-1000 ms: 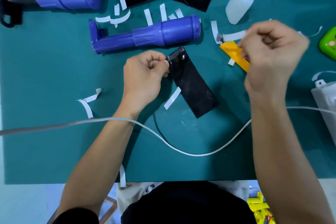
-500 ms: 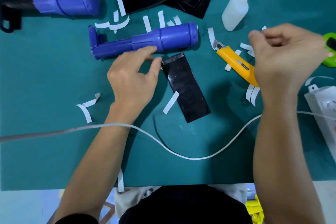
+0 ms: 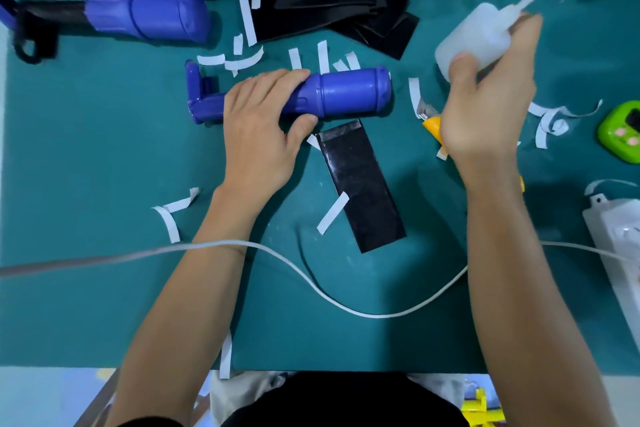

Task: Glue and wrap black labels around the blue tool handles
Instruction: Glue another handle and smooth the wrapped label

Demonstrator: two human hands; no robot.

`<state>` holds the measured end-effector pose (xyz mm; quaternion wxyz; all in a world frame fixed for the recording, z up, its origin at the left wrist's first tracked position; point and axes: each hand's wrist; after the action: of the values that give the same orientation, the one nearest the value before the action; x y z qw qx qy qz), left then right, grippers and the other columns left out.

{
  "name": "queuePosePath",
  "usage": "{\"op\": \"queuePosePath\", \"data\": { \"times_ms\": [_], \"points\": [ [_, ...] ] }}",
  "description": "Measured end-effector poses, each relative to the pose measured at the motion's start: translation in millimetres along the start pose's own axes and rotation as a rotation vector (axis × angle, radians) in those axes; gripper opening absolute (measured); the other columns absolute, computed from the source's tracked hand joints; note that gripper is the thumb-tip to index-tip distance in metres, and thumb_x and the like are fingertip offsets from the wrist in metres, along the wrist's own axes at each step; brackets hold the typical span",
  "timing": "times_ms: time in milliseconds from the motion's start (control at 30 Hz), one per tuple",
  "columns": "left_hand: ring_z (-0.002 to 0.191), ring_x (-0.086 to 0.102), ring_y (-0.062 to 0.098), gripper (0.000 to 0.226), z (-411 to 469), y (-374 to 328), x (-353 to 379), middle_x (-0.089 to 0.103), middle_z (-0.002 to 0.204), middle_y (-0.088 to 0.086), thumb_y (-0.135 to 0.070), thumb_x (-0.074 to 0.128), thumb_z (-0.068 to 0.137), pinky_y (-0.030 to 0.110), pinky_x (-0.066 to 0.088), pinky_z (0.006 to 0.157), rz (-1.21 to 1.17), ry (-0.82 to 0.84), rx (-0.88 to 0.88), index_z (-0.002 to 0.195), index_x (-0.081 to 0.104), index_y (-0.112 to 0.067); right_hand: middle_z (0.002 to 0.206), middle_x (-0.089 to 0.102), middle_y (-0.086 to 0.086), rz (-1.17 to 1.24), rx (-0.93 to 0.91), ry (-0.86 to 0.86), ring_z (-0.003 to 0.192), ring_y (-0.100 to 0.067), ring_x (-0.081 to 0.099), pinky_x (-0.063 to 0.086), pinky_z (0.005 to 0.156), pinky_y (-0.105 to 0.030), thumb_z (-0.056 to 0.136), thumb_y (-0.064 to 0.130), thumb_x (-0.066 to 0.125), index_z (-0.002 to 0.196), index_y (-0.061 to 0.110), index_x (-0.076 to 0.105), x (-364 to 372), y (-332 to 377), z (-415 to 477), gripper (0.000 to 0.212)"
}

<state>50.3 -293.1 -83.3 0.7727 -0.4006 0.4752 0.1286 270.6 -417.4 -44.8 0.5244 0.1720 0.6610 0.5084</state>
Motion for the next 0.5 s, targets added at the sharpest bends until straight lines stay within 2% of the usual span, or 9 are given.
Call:
{"op": "queuePosePath", "data": {
  "times_ms": [33,67,100,167,233,267,367,433,500],
  "points": [
    [0.121,0.056,0.024,0.047,1,0,-1,0.064,0.135,-0.002,-0.039,0.069,0.097,0.029,0.026,0.11,-0.003,0.009,-0.004,0.14,0.063,-0.022,0.084,0.059,0.032,0.096,-0.026,0.022,0.071,0.0,0.055,0.05,0.066,-0.021,0.091,0.014,0.046,0.124,0.013,0.047,0,0,-5,0.032],
    [0.12,0.056,0.024,0.047,2,1,-3,0.064,0.135,-0.003,-0.04,0.069,0.096,0.03,0.027,0.109,-0.006,0.019,-0.006,0.14,0.063,-0.022,0.084,0.059,0.031,0.203,-0.036,0.061,0.071,-0.003,0.058,0.057,0.067,-0.03,0.091,0.012,0.047,0.119,0.017,0.046,0,0,-11,0.028],
    [0.119,0.056,0.024,0.048,4,0,-4,0.065,0.134,-0.003,-0.04,0.07,0.096,0.029,0.027,0.108,-0.008,0.032,-0.007,0.14,0.063,-0.023,0.085,0.059,0.026,0.307,-0.035,0.103,0.073,-0.007,0.06,0.061,0.066,-0.038,0.09,0.011,0.05,0.115,0.02,0.046,1,1,-16,0.027],
    [0.118,0.056,0.024,0.049,7,0,-8,0.065,0.133,-0.004,-0.04,0.071,0.095,0.028,0.026,0.106,-0.004,0.066,-0.005,0.14,0.063,-0.024,0.088,0.057,0.011,0.448,-0.005,0.177,0.076,-0.017,0.059,0.06,0.064,-0.044,0.085,0.007,0.056,0.107,0.024,0.045,2,2,-21,0.03],
    [0.118,0.056,0.025,0.051,11,1,-11,0.065,0.132,-0.004,-0.04,0.072,0.093,0.028,0.026,0.103,0.004,0.111,-0.008,0.141,0.063,-0.025,0.089,0.054,-0.004,0.514,0.044,0.25,0.078,-0.022,0.056,0.051,0.066,-0.041,0.078,0.002,0.063,0.104,0.02,0.046,3,1,-24,0.036],
    [0.118,0.056,0.025,0.052,13,1,-13,0.064,0.132,-0.004,-0.041,0.071,0.093,0.029,0.026,0.102,0.008,0.135,-0.011,0.141,0.062,-0.025,0.088,0.056,-0.006,0.518,0.075,0.278,0.079,-0.021,0.057,0.05,0.068,-0.038,0.076,0.0,0.067,0.103,0.017,0.05,3,1,-26,0.036],
    [0.118,0.055,0.025,0.055,15,-1,-22,0.063,0.132,-0.004,-0.05,0.061,0.095,0.036,0.031,0.103,0.055,0.223,0.018,0.145,0.056,-0.028,0.082,0.063,0.004,0.516,0.132,0.317,0.076,-0.014,0.057,0.048,0.068,-0.029,0.074,0.003,0.076,0.092,0.022,0.062,2,-1,-33,0.03],
    [0.117,0.055,0.027,0.054,18,0,-28,0.062,0.133,-0.003,-0.049,0.055,0.099,0.039,0.032,0.103,0.091,0.286,0.053,0.148,0.052,-0.028,0.086,0.065,0.01,0.577,0.118,0.319,0.081,-0.01,0.057,0.048,0.071,-0.027,0.081,0.01,0.073,0.098,0.029,0.068,1,1,-35,0.026],
    [0.117,0.056,0.029,0.048,25,4,-32,0.062,0.132,-0.003,-0.041,0.058,0.102,0.04,0.032,0.102,0.096,0.335,0.054,0.149,0.051,-0.028,0.093,0.068,0.013,0.639,0.119,0.318,0.086,-0.01,0.059,0.049,0.073,-0.026,0.088,0.021,0.067,0.106,0.032,0.072,0,6,-34,0.021]
  ]
}}
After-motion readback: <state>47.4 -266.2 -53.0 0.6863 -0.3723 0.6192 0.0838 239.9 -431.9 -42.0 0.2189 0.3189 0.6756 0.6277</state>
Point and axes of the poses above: each hand's wrist, its own z-axis towards the middle knuckle, its own x-axis out of the palm, y = z × x
